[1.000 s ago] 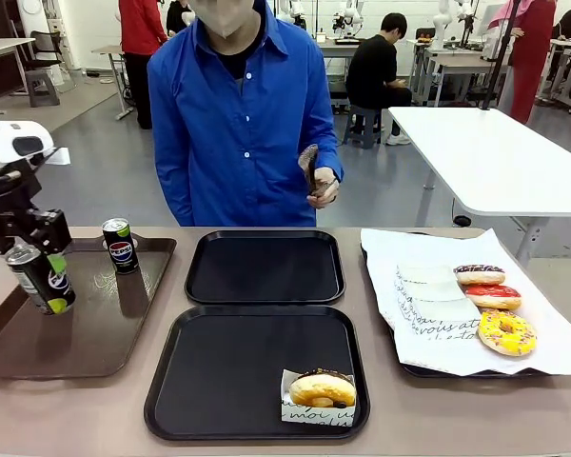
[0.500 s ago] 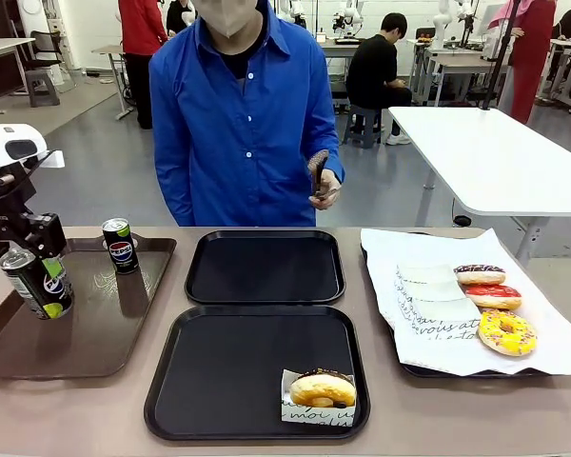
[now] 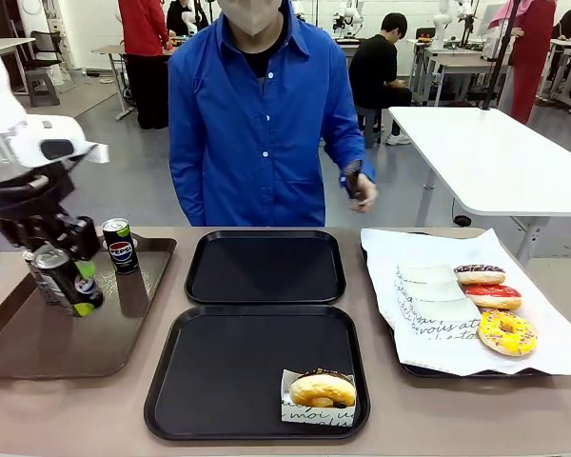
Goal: Set up donuts and drinks on trays.
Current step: Pick up one Pepsi coke and place it on the Flat Tray.
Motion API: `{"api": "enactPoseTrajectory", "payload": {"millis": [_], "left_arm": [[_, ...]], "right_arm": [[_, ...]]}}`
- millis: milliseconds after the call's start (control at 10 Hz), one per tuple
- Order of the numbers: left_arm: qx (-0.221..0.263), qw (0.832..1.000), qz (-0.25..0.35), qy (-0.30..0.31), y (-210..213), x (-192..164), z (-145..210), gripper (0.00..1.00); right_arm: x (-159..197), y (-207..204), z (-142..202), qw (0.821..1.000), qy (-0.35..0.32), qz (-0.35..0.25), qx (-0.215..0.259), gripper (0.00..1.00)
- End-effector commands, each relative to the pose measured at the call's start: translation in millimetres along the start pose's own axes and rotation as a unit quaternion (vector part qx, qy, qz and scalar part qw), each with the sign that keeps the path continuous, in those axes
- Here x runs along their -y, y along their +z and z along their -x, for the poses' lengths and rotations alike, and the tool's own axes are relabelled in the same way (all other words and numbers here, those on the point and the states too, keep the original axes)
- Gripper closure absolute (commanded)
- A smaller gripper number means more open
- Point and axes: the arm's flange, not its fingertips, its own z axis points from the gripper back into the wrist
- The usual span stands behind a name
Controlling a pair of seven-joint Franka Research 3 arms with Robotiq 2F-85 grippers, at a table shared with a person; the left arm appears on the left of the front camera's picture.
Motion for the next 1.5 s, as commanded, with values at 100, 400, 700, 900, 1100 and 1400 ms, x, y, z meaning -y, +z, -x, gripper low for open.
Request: {"api": "enactPoseTrajectory", "payload": {"millis": [100,400,700,900,1100,1400], "left_arm": [[0.021,0.996,0.002,-0.088,-8.9,83.2,28.0,0.42],[0.032,0.990,0.015,-0.134,-33.6,149.0,28.5,0.42],[-0.004,0.990,0.029,-0.139,-61.4,186.3,12.6,0.42],[-0.020,0.992,0.004,-0.128,-66.4,172.0,3.7,0.42],[-0.011,0.989,0.019,-0.147,-69.0,180.2,19.8,0.42],[-0.011,0.989,0.019,-0.147,-69.0,180.2,19.8,0.42]], "right_arm": [[1.1,1.0,-0.8,1.000,0.009,-0.010,0.006,0.00],[1.1,1.0,-0.8,1.000,0.009,-0.010,0.006,0.00],[1.1,1.0,-0.8,1.000,0.009,-0.010,0.006,0.00],[1.1,1.0,-0.8,1.000,0.009,-0.010,0.006,0.00],[1.1,1.0,-0.8,1.000,0.009,-0.010,0.006,0.00],[1.1,1.0,-0.8,1.000,0.009,-0.010,0.006,0.00]]}}
